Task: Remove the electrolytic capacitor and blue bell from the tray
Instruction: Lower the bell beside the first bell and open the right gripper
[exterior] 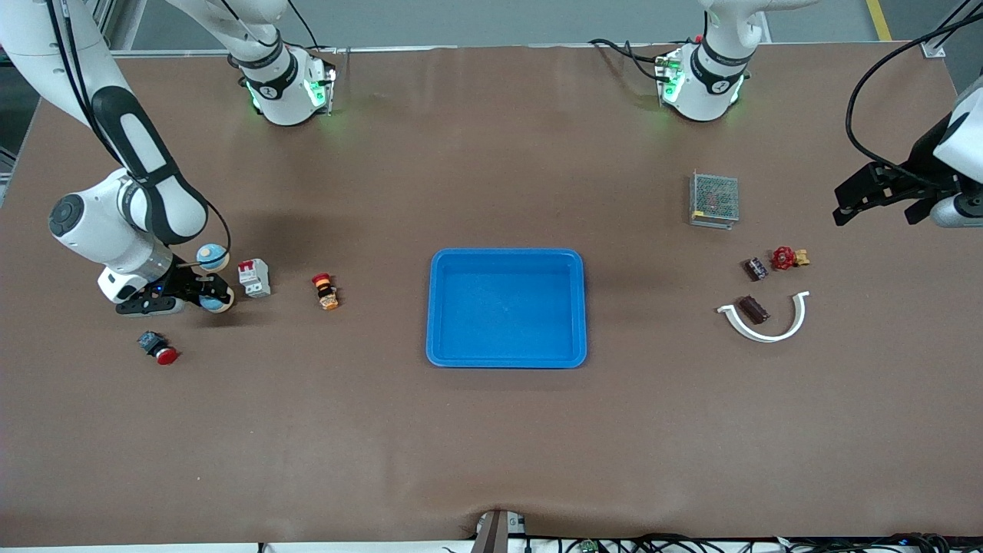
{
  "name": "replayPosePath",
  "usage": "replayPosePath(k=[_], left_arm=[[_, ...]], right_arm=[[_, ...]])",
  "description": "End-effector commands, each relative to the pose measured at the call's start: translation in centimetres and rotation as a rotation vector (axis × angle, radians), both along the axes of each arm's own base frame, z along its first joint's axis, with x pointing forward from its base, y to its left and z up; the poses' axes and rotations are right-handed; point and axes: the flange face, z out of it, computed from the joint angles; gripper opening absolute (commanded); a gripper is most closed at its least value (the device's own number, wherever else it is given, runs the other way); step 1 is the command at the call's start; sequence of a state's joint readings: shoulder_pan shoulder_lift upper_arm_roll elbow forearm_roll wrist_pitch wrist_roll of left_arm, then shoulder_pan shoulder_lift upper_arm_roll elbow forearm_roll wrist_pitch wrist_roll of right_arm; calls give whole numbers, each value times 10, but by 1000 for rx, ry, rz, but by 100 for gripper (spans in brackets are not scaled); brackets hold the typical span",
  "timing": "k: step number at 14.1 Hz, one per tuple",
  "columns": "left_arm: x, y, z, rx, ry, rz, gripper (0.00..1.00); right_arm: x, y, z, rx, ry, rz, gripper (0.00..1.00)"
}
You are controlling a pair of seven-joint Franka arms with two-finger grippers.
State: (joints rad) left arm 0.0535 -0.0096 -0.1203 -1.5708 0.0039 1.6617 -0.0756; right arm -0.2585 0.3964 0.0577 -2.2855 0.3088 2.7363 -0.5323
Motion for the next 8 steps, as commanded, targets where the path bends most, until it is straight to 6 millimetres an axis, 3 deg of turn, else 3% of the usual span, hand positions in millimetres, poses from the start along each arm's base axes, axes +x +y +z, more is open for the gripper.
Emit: replayPosePath(k=[1, 8], left_arm=[[-3, 1, 9, 19, 12, 6, 100], [-1, 1, 5, 22, 19, 6, 100]], right_arm=[[-1, 1, 1, 11, -16, 2, 0], [-2, 0, -2, 10, -15, -2, 0]])
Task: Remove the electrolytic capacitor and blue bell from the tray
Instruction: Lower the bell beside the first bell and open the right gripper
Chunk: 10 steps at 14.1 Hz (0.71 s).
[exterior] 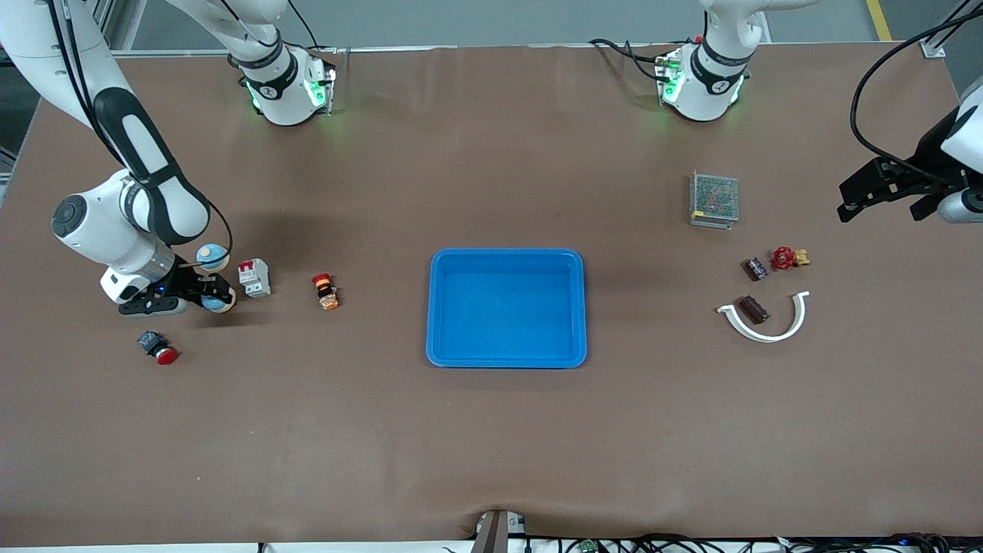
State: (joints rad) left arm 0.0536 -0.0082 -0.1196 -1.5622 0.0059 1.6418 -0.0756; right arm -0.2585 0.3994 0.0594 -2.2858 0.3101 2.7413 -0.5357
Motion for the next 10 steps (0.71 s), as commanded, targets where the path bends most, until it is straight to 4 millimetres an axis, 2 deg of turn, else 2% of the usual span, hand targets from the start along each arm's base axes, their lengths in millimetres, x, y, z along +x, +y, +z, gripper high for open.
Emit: replayPosePath(k=[1, 4, 5, 6, 10], left_arm=[[1, 1, 3, 19, 8, 5, 100], [1, 1, 2, 19, 10, 5, 100], [1, 1, 2, 19, 11, 5, 100], [0, 1, 0, 19, 14, 6, 100], [-2, 1, 0, 21, 30, 5, 100]], right_arm=[[-1, 0, -2, 11, -12, -4, 0], [-1, 0, -3, 12, -10, -4, 1], [-1, -1, -3, 12, -10, -5, 85], [-1, -1, -3, 13, -9, -6, 100], [0, 1, -2, 13, -11, -3, 100]])
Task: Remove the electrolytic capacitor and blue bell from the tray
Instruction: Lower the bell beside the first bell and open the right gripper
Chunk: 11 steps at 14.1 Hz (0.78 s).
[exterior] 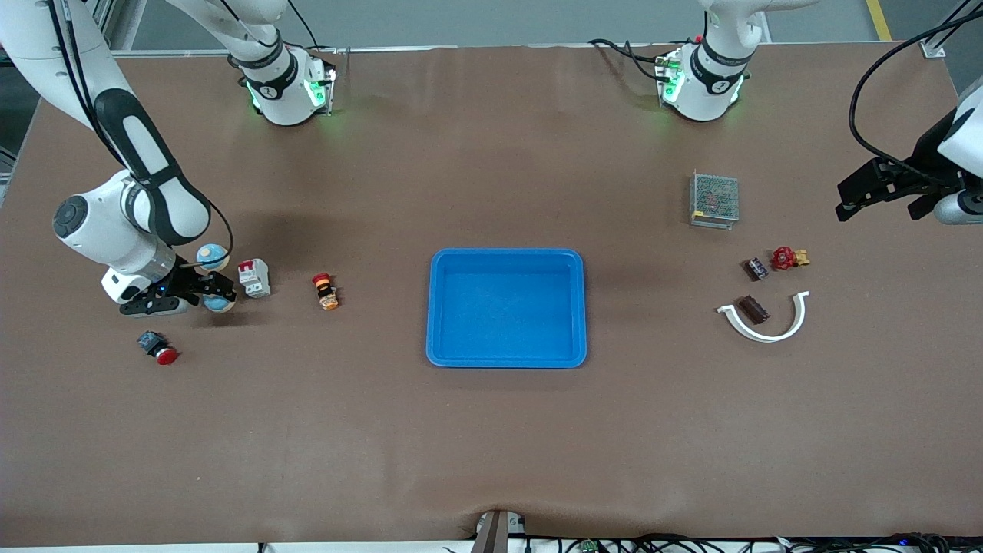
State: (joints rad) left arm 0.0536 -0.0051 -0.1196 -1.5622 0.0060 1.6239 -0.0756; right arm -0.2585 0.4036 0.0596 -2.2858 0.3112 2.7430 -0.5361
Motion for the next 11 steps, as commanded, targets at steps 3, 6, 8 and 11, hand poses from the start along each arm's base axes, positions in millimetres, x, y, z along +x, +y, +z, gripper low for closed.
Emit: replayPosePath(k=[3, 6, 8, 11], left_arm=[[-2, 1, 5, 20, 10, 7, 100], [-5, 7, 6, 20, 26, 18, 100], [-5, 8, 7, 20, 26, 19, 100], [-8, 11, 7, 21, 39, 24, 100]], right_arm=[[0, 0, 0, 12, -13, -4, 100], [29, 19, 28, 35, -30, 29, 100], [51, 21, 52, 87, 13, 15, 100], [87, 27, 93, 127, 29, 35, 100]])
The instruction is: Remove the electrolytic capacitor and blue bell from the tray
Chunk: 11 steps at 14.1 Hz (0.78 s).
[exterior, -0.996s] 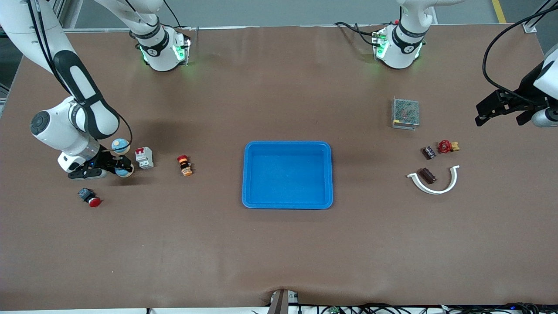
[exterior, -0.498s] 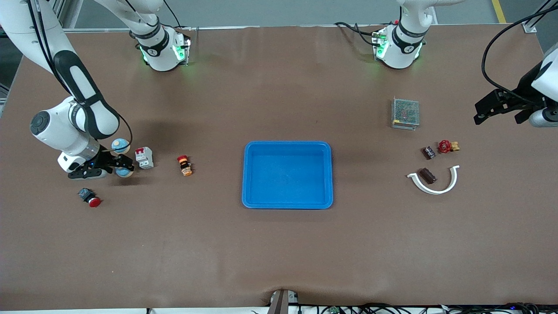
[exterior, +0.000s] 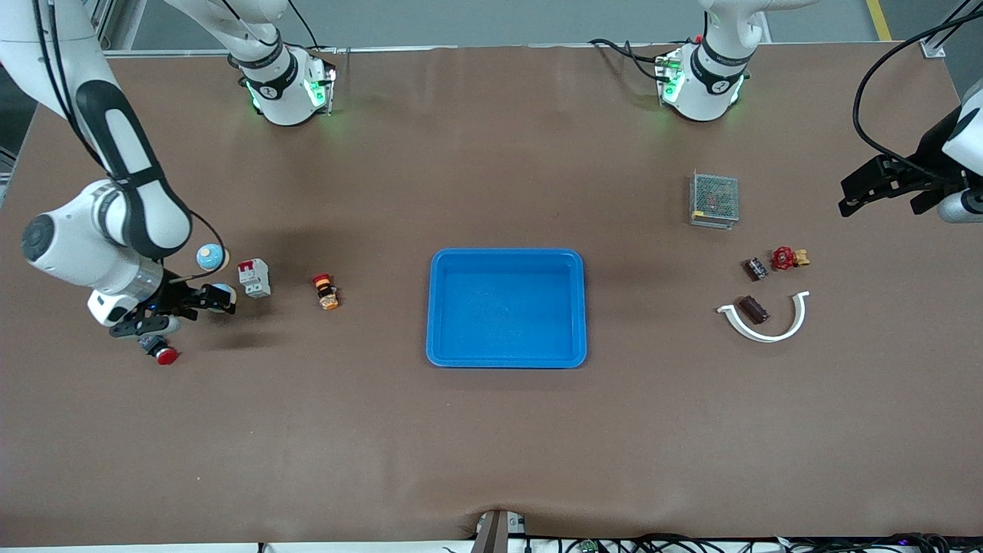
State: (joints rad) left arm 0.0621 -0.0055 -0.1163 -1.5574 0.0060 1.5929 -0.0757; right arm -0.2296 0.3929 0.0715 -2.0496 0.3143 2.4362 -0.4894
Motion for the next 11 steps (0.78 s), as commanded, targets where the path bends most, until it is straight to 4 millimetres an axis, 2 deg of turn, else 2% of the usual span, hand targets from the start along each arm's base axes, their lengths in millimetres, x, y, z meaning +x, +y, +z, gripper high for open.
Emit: replayPosePath(k=[1, 4, 6, 8, 11], left_arm=[[-7, 7, 8, 20, 23, 17, 100], [-12, 7, 13, 22, 29, 8, 100], [-15, 6, 13, 23, 40, 7, 100], [-21, 5, 20, 13, 35, 3, 100], [-29, 5, 26, 15, 48, 13, 100]], right_arm=[[32, 12, 41, 28, -23, -18, 100], [53, 50, 69, 13, -13, -42, 100], [77, 65, 101, -76, 32, -50, 100], [101, 69, 130, -112, 99, -59, 100], [118, 62, 140, -131, 134, -45, 100]])
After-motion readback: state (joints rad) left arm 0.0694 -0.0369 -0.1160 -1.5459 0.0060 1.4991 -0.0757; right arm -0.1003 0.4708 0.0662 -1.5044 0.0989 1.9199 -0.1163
